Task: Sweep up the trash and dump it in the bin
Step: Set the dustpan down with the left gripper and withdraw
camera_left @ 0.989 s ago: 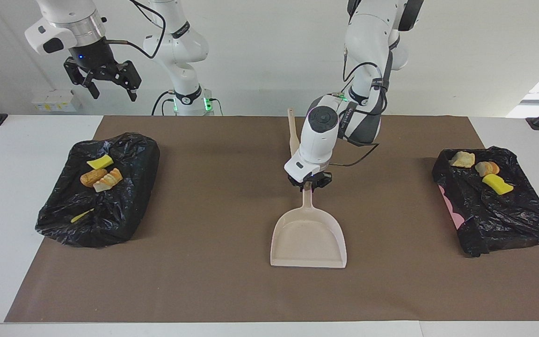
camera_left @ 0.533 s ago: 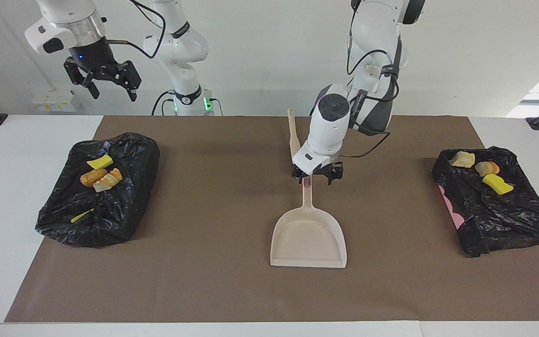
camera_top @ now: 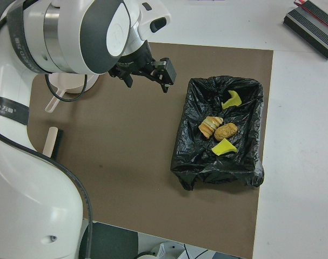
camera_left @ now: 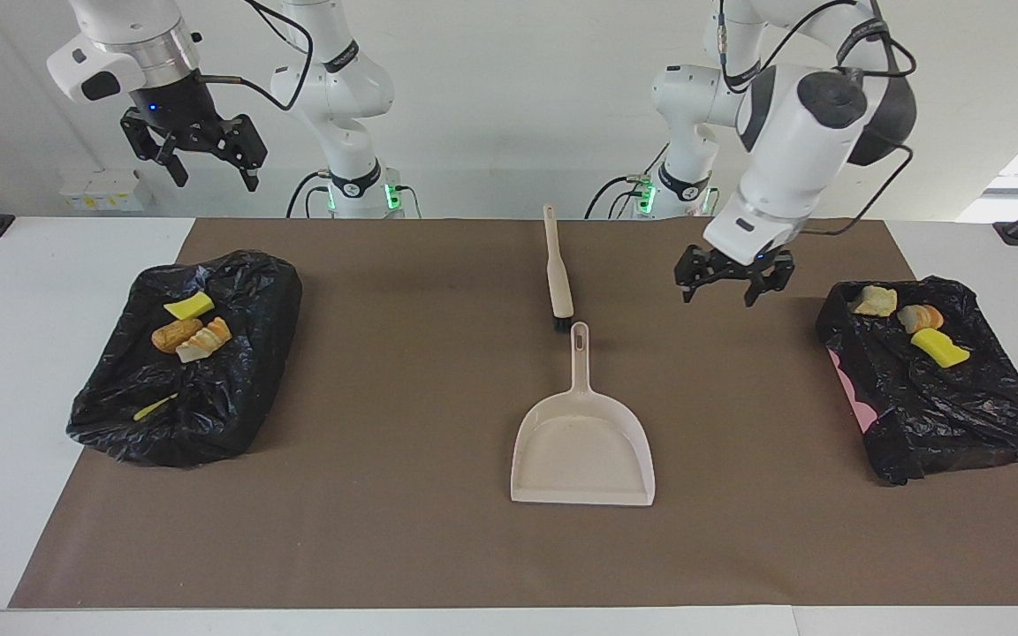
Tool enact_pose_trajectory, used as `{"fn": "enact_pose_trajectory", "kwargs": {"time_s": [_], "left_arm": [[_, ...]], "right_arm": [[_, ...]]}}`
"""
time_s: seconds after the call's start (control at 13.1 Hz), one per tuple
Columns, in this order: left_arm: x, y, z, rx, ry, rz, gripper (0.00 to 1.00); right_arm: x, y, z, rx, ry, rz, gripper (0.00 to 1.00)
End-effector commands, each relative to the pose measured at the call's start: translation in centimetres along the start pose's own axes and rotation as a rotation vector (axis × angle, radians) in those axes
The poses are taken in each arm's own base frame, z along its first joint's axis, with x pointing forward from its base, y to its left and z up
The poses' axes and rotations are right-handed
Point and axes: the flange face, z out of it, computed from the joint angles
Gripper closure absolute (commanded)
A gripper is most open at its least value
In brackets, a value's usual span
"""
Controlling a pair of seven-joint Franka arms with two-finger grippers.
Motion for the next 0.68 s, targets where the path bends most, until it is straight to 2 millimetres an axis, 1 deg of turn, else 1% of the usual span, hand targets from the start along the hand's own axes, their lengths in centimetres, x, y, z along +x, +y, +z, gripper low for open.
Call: {"fn": "enact_pose_trajectory", "kwargs": {"time_s": [0.0,0.08,0.15,0.23,0.38,0.46,0.61], "left_arm": [[-2.9,-4.8,-2.9,-0.007,-0.013,0.054,0.00],[-3.8,-6.9,-4.4,-0.001,-0.006,0.042,0.00],[-4.8,-8.3,-5.6,0.019,-0.012,0.023,0.00],[-5.3,-9.2,-7.3,0.046,-0.006,0.020,0.00],[-5.7,-9.7,-10.9,0.049,-0.020,0.032,0.00],[-5.8,-10.1,-11.6,0.045,-0.037,0.023,0.00],[-5.4,-10.1,-11.5,0.036,-0.066,0.020,0.00]], "right_arm": [[-0.4,0.2,0.1,0.022,0.003,-0.009,0.00],[-0.4,0.2,0.0,0.022,0.004,-0.009,0.00],[-0.4,0.2,0.0,0.022,0.004,-0.009,0.00],[-0.4,0.2,0.0,0.022,0.004,-0.009,0.00],[-0.4,0.2,0.0,0.022,0.004,-0.009,0.00],[-0.4,0.2,0.0,0.022,0.004,-0.009,0.00],[-0.4,0.2,0.0,0.022,0.004,-0.009,0.00]]}}
